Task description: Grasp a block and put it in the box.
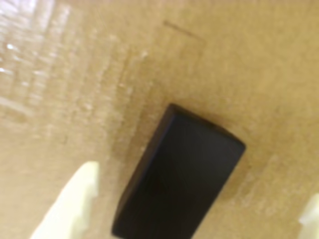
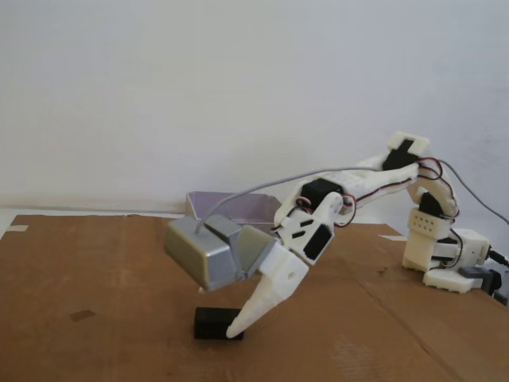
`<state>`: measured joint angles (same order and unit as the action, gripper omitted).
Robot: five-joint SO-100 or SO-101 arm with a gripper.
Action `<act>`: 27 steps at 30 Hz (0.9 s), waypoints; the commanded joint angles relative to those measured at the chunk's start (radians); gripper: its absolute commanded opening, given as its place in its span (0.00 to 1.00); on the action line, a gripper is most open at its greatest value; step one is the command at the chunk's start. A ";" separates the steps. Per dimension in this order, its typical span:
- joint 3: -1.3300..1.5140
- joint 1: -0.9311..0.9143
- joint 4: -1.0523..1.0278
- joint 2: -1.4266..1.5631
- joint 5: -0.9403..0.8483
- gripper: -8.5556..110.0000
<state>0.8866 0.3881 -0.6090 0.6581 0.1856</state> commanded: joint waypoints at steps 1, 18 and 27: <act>-0.117 -0.028 0.003 0.048 0.008 0.49; -0.118 -0.041 0.012 0.011 0.002 0.49; -0.118 -0.035 0.015 -0.009 0.003 0.49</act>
<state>0.8774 0.3543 -0.6090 0.6105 0.1856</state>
